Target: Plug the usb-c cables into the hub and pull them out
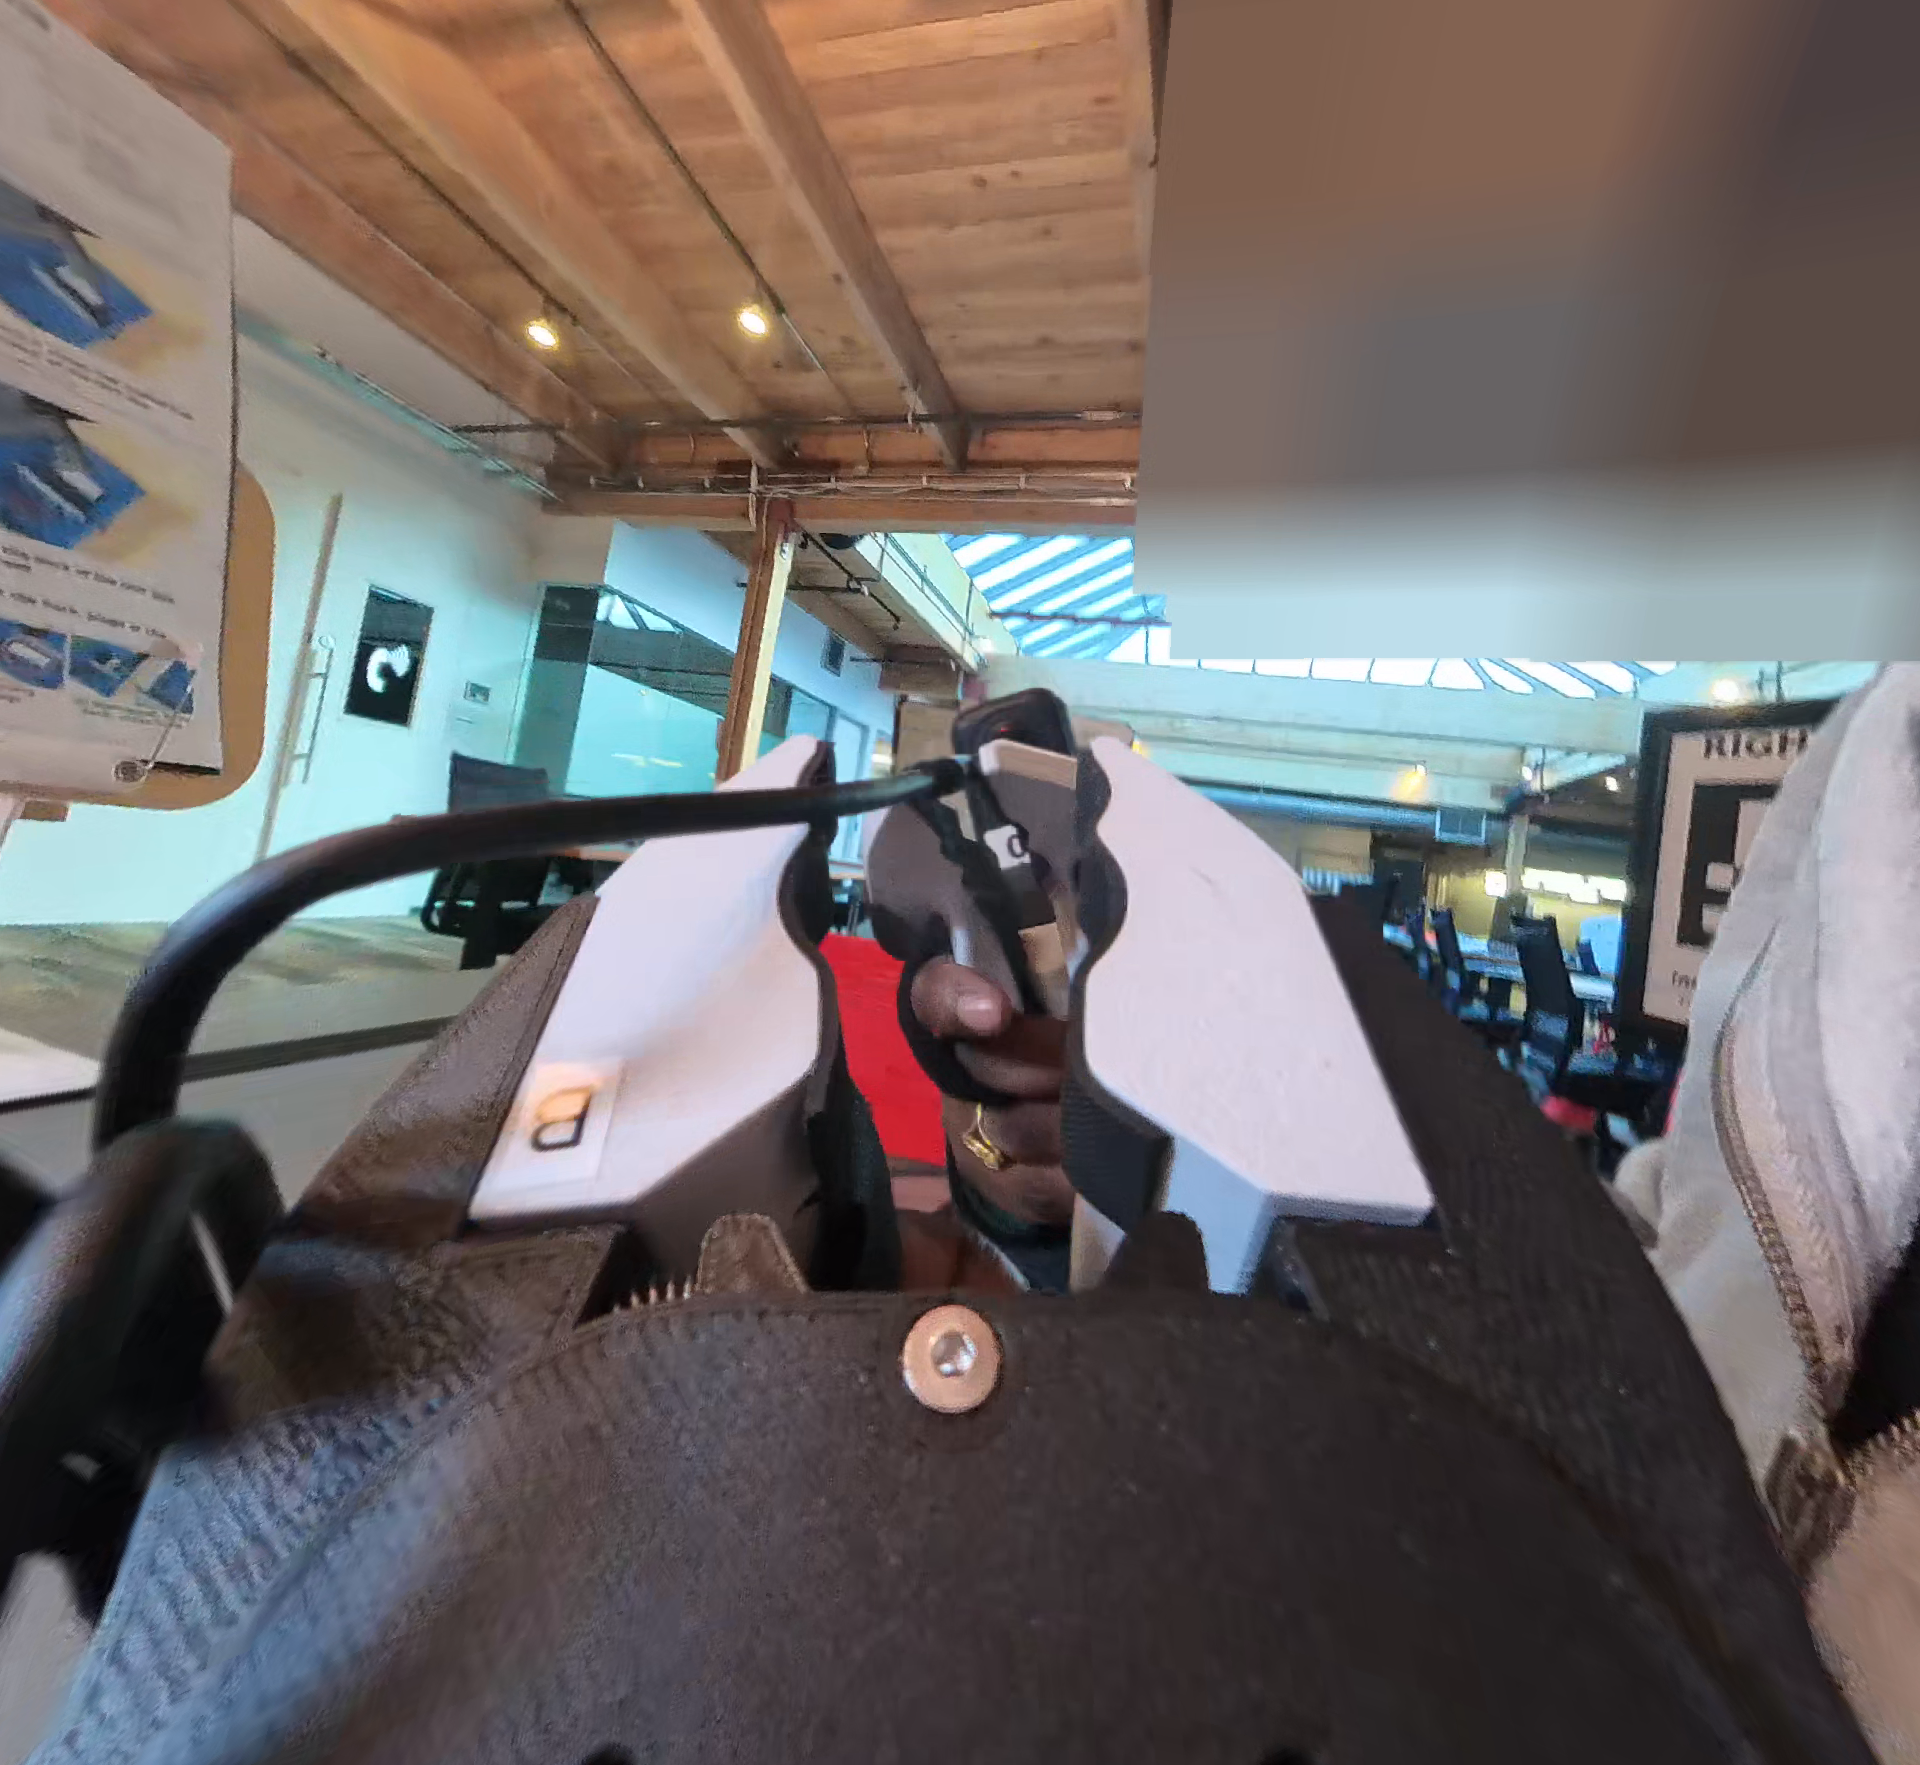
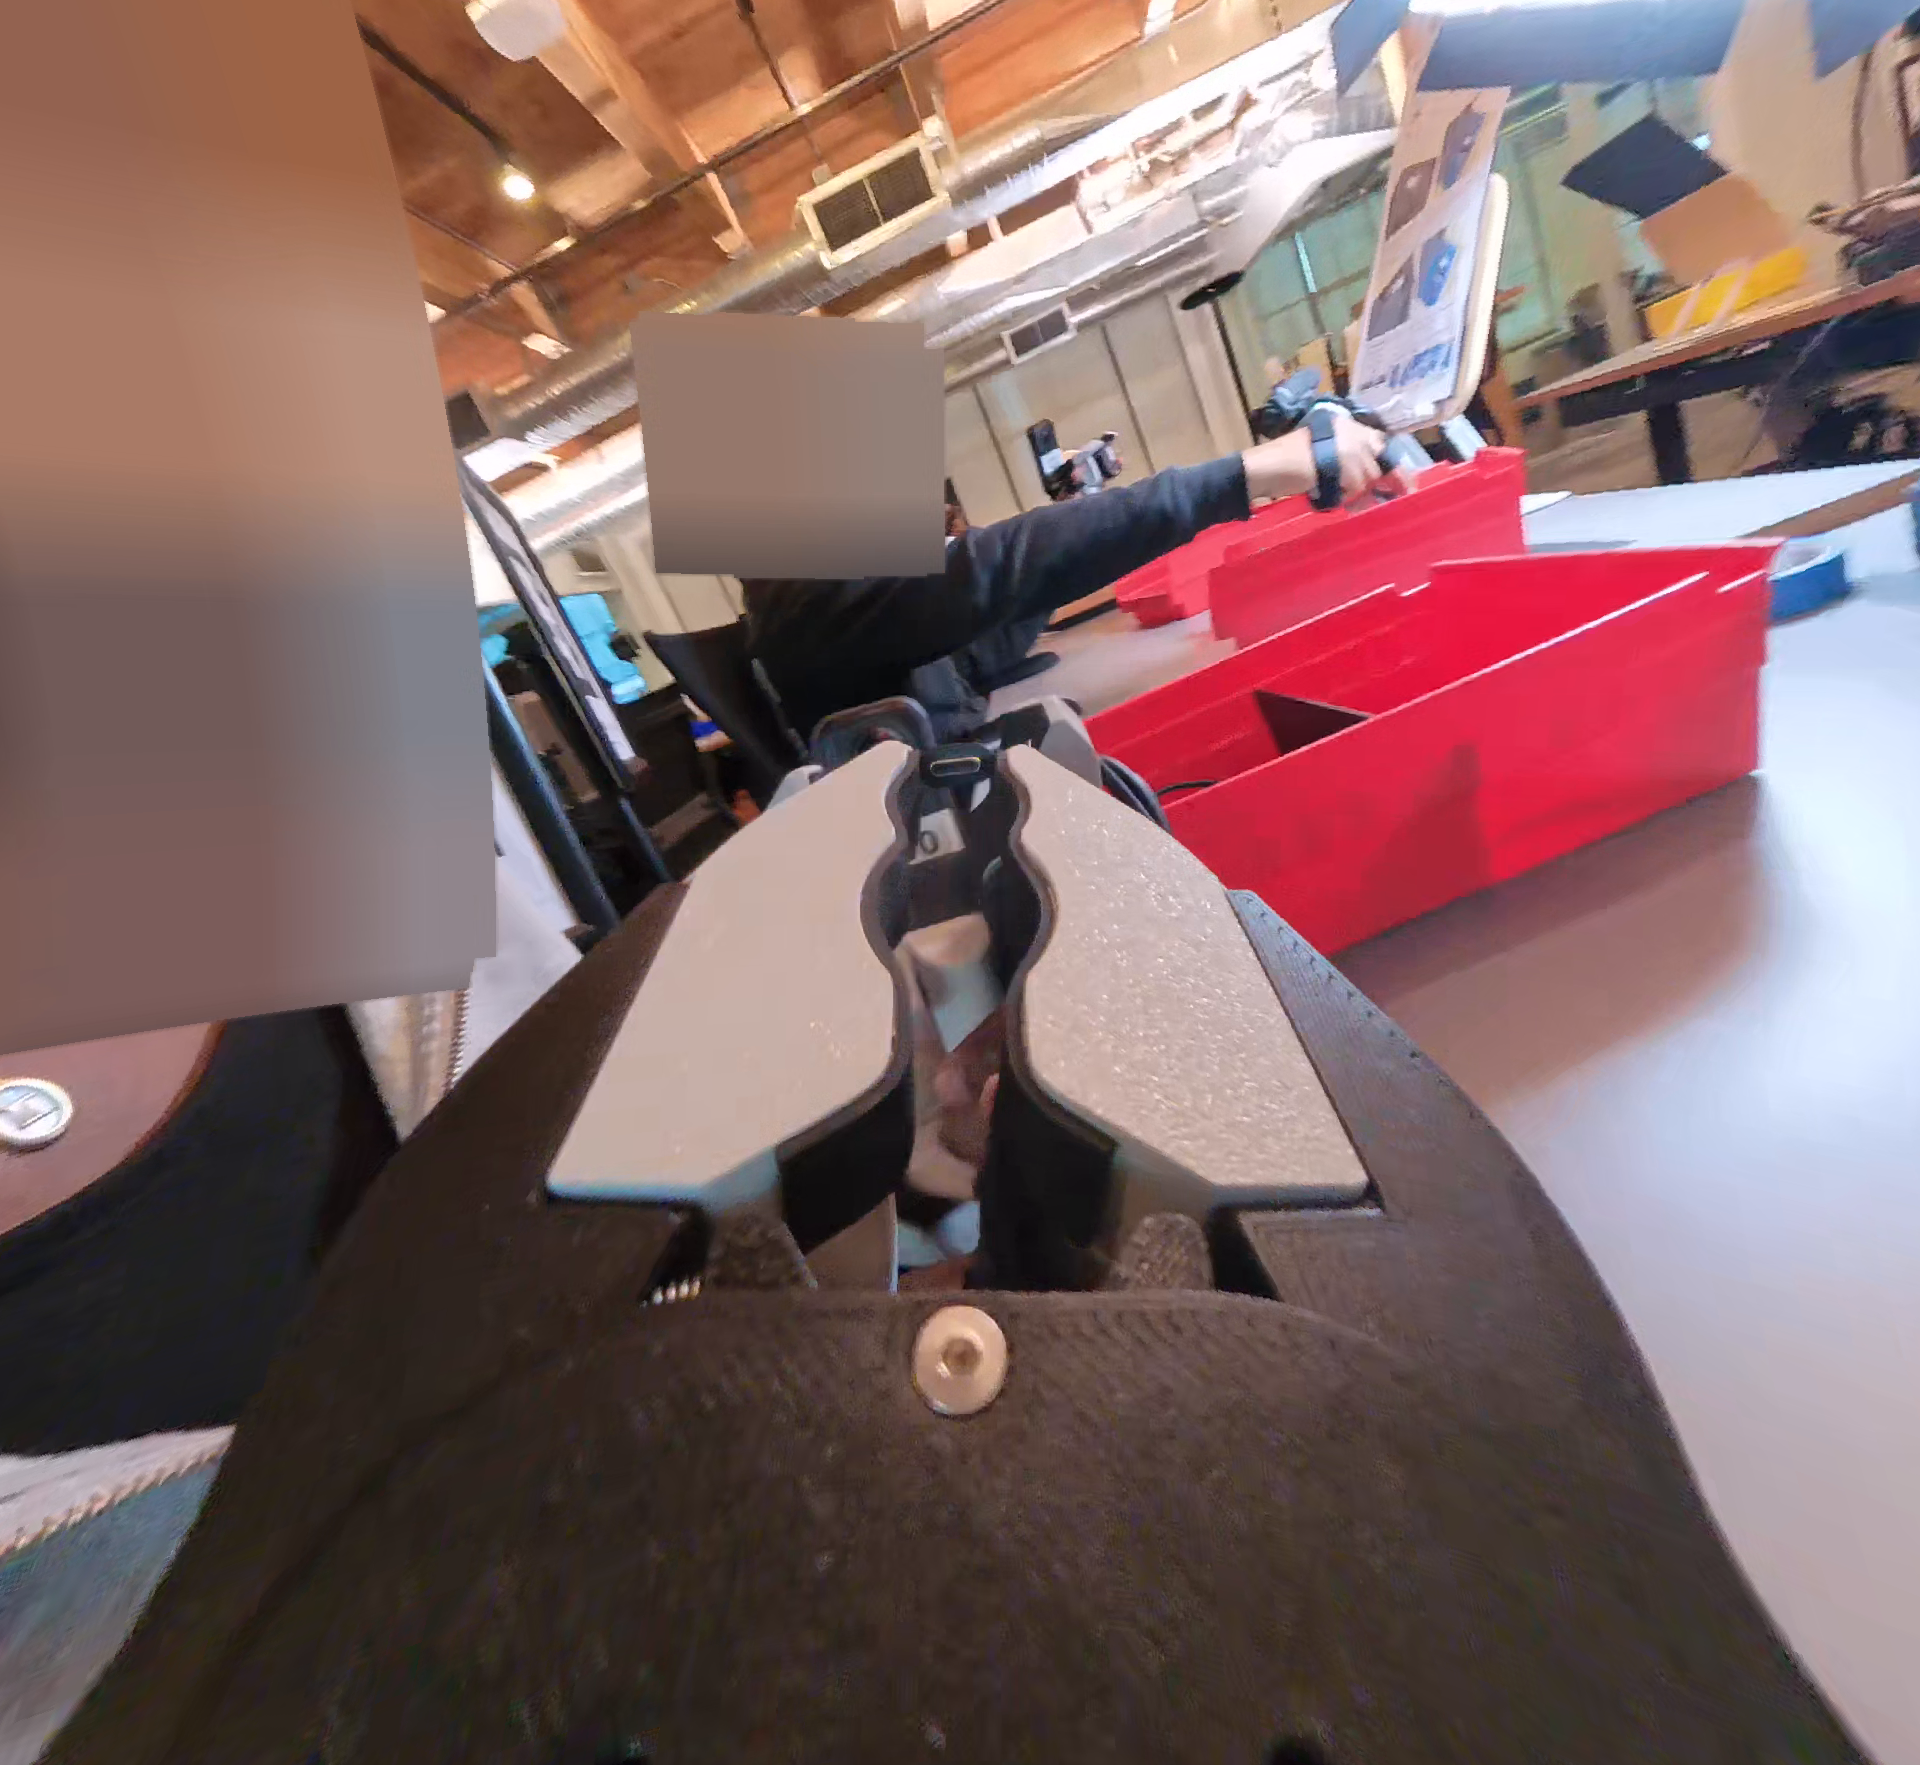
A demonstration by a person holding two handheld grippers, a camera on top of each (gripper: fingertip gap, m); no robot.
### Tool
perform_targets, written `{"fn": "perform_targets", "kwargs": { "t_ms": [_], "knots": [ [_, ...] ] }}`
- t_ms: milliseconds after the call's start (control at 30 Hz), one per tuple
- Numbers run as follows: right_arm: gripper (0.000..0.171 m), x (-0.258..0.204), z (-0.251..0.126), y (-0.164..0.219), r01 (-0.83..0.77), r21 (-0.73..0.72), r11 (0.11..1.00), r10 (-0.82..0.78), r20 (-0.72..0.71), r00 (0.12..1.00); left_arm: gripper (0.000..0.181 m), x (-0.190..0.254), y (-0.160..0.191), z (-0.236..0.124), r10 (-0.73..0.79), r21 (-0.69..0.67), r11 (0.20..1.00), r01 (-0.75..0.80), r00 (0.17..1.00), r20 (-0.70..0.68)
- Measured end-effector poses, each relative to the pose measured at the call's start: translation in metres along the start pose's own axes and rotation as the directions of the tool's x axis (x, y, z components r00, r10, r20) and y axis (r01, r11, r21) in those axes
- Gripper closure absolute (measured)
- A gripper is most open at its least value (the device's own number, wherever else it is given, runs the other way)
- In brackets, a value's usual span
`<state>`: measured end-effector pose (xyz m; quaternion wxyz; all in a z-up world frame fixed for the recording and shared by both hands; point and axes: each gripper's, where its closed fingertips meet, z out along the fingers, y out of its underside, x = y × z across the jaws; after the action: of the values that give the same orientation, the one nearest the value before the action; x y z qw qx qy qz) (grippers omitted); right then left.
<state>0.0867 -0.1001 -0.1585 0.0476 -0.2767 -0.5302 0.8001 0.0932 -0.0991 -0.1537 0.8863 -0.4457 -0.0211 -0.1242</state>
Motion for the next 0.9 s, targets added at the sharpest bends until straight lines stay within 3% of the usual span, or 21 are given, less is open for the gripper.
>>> {"fn": "perform_targets", "kwargs": {
  "t_ms": [200,400,700,900],
  "knots": [
    [0.158,-0.006,-0.009,0.014,-0.024,0.013,1.000,0.023,0.067,0.998,0.163,0.005,0.015,-0.007,0.043,-0.124,0.991,-0.049,0.998,-0.052],
    [0.159,-0.007,-0.017,0.019,0.077,-0.033,0.997,-0.075,0.049,0.996,0.165,0.013,0.028,-0.008,-0.014,-0.213,0.977,-0.011,0.993,-0.116],
    [0.159,-0.003,-0.023,0.027,0.130,-0.090,0.987,-0.129,0.018,0.992,0.168,0.010,0.036,-0.010,-0.097,-0.230,0.971,0.068,0.988,-0.119],
    [0.151,0.001,-0.028,0.022,0.209,-0.061,0.976,-0.211,-0.016,0.977,0.168,0.004,0.039,-0.012,-0.036,-0.236,0.972,0.014,0.995,-0.090]
  ]
}}
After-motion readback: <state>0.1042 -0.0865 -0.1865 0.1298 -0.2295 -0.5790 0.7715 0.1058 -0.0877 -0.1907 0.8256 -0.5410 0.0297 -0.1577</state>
